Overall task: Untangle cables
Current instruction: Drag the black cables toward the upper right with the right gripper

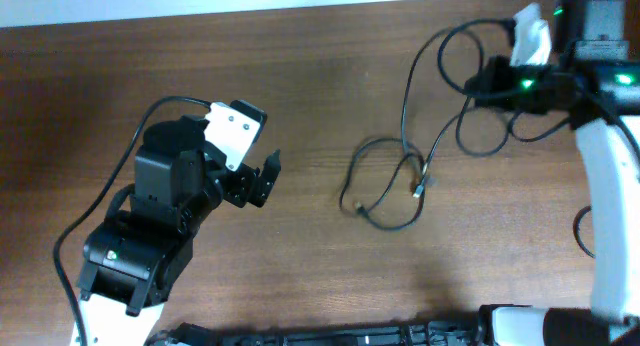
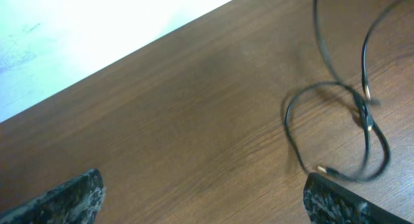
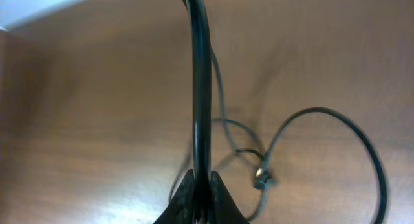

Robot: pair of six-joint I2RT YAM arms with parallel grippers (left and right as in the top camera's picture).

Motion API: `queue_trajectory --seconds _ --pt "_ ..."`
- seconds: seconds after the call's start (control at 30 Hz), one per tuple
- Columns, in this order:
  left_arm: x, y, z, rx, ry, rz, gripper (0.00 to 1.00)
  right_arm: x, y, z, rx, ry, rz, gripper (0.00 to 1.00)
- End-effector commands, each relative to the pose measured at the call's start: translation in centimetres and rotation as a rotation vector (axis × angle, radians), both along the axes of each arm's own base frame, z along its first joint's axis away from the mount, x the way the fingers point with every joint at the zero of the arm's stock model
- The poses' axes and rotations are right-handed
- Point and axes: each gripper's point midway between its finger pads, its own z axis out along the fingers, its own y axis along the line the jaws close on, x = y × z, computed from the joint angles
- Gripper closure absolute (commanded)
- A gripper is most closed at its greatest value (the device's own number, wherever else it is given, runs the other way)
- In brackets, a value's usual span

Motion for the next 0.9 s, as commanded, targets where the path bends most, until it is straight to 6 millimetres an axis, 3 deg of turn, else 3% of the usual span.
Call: queue_trajectory --seconds 0.0,0.1,0.17,0.27,0.33,0.5,0.57,0.67,0.87 --pt "0.0 0.0 0.3 0.003 -0.009 -0.011 0.01 -0.9 0.3 7.3 -0.028 -0.220 0.014 0.96" --pt "0.0 0.0 0.2 0.004 -0.009 -0.011 0.01 -1.6 0.3 11.8 -0.041 -0.380 0.013 0.96" --pt "0.0 0.0 0.2 0.004 -0.009 -0.011 0.01 -2.4 0.4 16.0 -0.055 -0.554 0.012 0.96" --pt "0.0 0.0 0.3 0.003 -0.009 -0.011 0.01 -3.1 0.4 18.5 -0.059 -0.654 0.009 0.96" --pt "0.0 0.0 0.2 0.004 -0.009 -0.011 0.01 -3.2 0.4 18.8 -0.060 -0.664 0.009 0.96" --pt "0.0 0.0 0.3 0.003 -0.009 -0.011 0.01 -2.0 0.3 17.2 -0.060 -0.610 0.006 0.96" --pt "0.0 0.0 0.3 0.003 -0.009 -0.011 0.01 -1.3 -0.7 17.0 -0.096 -0.604 -0.042 0.96" --pt "0.0 0.0 0.2 0.004 -0.009 -0.011 0.01 -0.1 -5.0 16.5 -0.250 -0.587 -0.244 0.96" --pt "0.0 0.0 0.3 0.003 -0.009 -0.011 0.01 0.2 -12.7 16.2 -0.528 -0.531 -0.607 0.96"
